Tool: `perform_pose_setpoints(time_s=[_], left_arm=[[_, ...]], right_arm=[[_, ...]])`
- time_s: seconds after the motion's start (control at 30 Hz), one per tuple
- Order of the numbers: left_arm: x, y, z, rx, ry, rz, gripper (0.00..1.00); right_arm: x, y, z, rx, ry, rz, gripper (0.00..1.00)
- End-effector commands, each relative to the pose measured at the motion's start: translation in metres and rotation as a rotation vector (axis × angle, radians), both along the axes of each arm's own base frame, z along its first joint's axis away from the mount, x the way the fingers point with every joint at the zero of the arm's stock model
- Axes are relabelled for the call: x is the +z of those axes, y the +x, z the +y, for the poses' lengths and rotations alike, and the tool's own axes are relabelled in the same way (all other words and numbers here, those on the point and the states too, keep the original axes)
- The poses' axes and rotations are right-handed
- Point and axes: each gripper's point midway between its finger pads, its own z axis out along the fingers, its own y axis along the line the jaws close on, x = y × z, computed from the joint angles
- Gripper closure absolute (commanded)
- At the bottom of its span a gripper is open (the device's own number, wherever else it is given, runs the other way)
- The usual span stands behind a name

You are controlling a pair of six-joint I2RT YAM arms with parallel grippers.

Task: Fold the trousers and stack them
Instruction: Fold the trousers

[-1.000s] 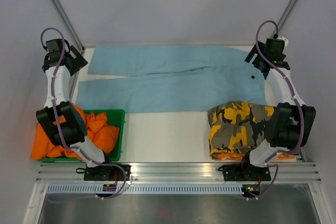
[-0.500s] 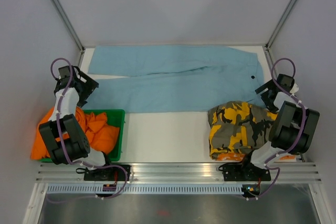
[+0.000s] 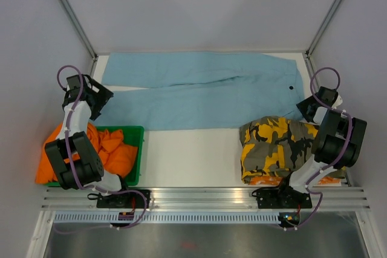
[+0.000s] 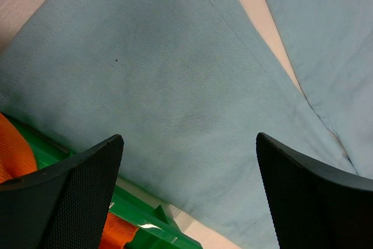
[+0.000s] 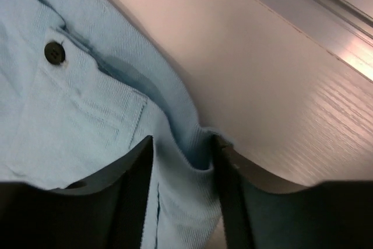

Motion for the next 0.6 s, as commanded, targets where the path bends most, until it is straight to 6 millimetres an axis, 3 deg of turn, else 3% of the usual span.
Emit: perform_pose_setpoints(time_s=[0.0, 0.03, 0.1, 0.13, 0.2, 0.37, 0.43, 0.47, 0.57], left_arm=[[0.001, 0.004, 0.005, 0.043, -0.002, -0.015, 0.01], [0.0, 0.002, 0.005, 0.052, -0.004, -0.007, 0.01], [-0.007, -0.005, 0.002, 0.069, -0.023, 0.009, 0.01], [-0.008, -0.005, -0.001, 0.081, -0.046, -0.002, 0.01], [-0.017, -0.012, -0.015, 0.081, -0.11, -0.013, 0.02], [-0.039, -0.023, -0.019, 0.119, -0.089, 0.05, 0.05], [-0.043, -0.023, -0.015, 0.132, -0.068, 0.094, 0.05], [-0.057, -0.026, -0.009, 0.155, -0.05, 0.156, 0.05], [-0.065, -0.024, -0.002, 0.173, -0.031, 0.231, 0.06]], right_arm=[[-0.028, 0.002, 0.008, 0.015, 0.054, 0.031, 0.51], [-0.027, 0.006, 0.012, 0.039, 0.071, 0.017, 0.67], [-0.017, 0.017, 0.012, 0.059, 0.07, -0.025, 0.78], [-0.012, 0.021, 0.014, 0.072, 0.071, -0.041, 0.88], [0.009, 0.03, 0.012, 0.08, 0.051, -0.087, 1.0], [0.068, 0.045, 0.014, 0.096, 0.02, -0.217, 1.0], [0.081, 0.047, 0.017, 0.104, 0.015, -0.243, 1.0], [0.092, 0.049, 0.018, 0.115, 0.007, -0.264, 1.0], [0.101, 0.051, 0.022, 0.133, 0.007, -0.274, 1.0]])
